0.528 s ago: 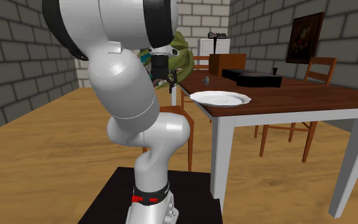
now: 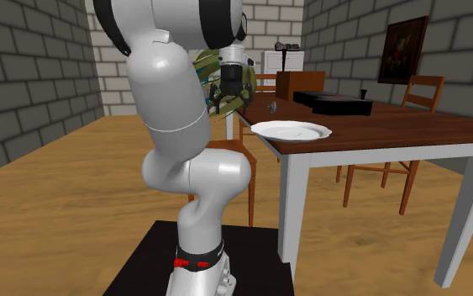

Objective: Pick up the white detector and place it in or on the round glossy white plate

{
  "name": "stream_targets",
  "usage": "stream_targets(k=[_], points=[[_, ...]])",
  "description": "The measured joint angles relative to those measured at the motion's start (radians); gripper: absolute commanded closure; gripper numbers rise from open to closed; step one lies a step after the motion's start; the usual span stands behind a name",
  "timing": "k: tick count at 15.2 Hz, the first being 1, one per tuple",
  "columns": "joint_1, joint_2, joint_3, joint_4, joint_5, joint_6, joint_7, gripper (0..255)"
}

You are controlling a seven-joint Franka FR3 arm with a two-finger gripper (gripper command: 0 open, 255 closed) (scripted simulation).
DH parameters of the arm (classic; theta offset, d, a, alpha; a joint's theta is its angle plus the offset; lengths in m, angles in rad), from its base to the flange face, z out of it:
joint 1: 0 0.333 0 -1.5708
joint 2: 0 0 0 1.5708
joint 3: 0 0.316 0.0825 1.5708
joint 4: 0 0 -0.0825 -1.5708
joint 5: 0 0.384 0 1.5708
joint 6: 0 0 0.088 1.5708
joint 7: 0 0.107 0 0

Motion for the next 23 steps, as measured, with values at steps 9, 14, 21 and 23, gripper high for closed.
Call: stream_targets(k=[9, 14, 21, 23], points=[[-0.036, 0.349, -0.120, 0.387, -0.042, -0.235, -0.192, 0], [-0.067, 0.563, -0.174, 0.657, -0.036, -0.208, -0.301, 0], [-0.078, 0.575, -0.185, 0.612, -0.042, -0.152, -0.324, 0], [-0.078, 0.561, -0.184, 0.569, -0.045, -0.123, -0.320, 0]])
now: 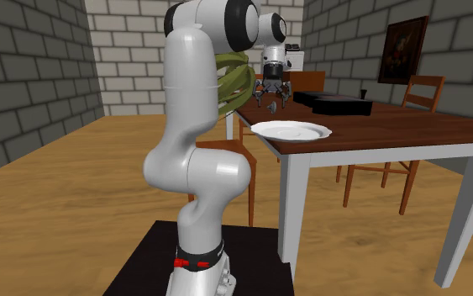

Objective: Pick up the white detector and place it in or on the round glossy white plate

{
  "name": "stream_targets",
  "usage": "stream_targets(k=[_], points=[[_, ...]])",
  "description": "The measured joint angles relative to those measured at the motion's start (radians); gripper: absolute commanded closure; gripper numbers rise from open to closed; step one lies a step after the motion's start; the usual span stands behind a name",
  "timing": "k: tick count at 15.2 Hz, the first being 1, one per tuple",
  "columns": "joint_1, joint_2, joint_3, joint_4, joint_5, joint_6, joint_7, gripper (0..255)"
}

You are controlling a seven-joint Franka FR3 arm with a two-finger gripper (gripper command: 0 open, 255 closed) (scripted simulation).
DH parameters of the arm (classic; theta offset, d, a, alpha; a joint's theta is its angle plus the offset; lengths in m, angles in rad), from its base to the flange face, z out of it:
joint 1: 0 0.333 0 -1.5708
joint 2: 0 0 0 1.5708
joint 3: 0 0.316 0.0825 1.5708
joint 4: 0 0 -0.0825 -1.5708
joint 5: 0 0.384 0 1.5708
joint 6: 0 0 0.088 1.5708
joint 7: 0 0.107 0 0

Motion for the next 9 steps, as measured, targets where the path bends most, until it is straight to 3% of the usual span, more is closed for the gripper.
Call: stream_targets(k=[6, 7, 9], points=[[0.000, -0.006, 0.000, -0.015, -0.001, 0.009, 0.001, 0], [0.000, -0.006, 0.000, -0.015, -0.001, 0.009, 0.001, 255], [0.000, -0.006, 0.000, -0.014, -0.001, 0.009, 0.001, 255]])
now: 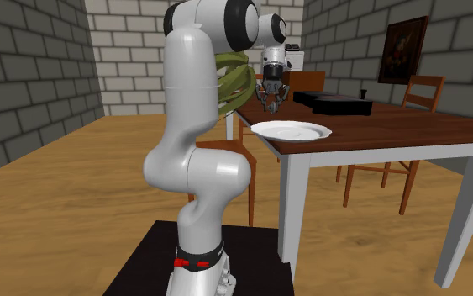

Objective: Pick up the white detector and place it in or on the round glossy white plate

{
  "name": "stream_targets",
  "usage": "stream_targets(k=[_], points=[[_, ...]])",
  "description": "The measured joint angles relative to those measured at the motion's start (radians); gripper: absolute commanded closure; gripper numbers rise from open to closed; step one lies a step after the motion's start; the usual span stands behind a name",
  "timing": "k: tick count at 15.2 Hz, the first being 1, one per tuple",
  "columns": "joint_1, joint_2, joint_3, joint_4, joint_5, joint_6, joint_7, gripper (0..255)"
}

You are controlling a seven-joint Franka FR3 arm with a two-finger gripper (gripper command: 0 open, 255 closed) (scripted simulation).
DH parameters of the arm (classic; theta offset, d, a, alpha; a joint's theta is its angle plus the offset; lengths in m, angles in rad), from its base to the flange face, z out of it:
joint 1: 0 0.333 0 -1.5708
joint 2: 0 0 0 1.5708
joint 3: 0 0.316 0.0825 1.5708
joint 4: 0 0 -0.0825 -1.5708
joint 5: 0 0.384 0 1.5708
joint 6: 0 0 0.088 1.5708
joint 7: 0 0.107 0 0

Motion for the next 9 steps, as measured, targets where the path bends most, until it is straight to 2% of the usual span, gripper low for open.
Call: stream_targets(k=[9], points=[[0.000, 0.001, 0.000, 0.007, 0.000, -0.006, -0.001, 255]])
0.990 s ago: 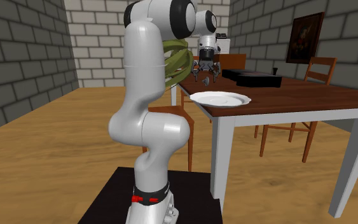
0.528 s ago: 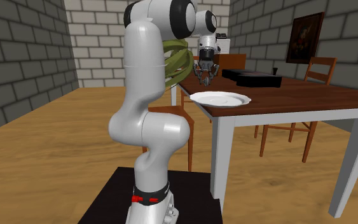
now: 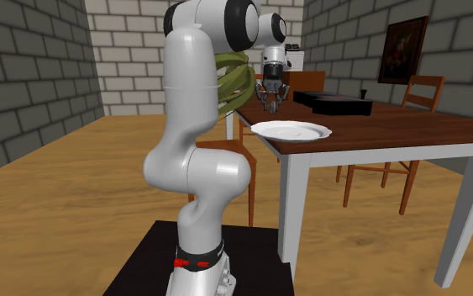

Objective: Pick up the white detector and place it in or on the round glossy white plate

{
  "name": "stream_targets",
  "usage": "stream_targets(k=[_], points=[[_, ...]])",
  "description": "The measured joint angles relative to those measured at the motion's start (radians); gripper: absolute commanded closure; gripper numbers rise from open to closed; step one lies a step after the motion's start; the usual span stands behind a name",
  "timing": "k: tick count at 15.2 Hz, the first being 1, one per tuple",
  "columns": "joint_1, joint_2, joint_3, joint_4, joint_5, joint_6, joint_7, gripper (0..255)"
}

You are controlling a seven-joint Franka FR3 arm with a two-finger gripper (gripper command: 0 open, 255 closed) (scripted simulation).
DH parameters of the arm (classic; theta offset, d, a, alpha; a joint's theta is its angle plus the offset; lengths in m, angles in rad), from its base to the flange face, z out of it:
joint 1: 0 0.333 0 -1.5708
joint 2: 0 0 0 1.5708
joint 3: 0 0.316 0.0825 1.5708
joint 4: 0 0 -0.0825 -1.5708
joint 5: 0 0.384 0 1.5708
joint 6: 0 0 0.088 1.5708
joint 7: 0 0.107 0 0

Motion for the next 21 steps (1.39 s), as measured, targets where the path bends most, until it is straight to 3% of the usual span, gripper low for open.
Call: stream_targets(k=[16, 21], points=[[-0.006, 0.070, -0.005, 0.296, 0.007, -0.226, -0.033, 255], [-0.011, -0.091, -0.010, 0.121, -0.039, -0.206, -0.046, 255]])
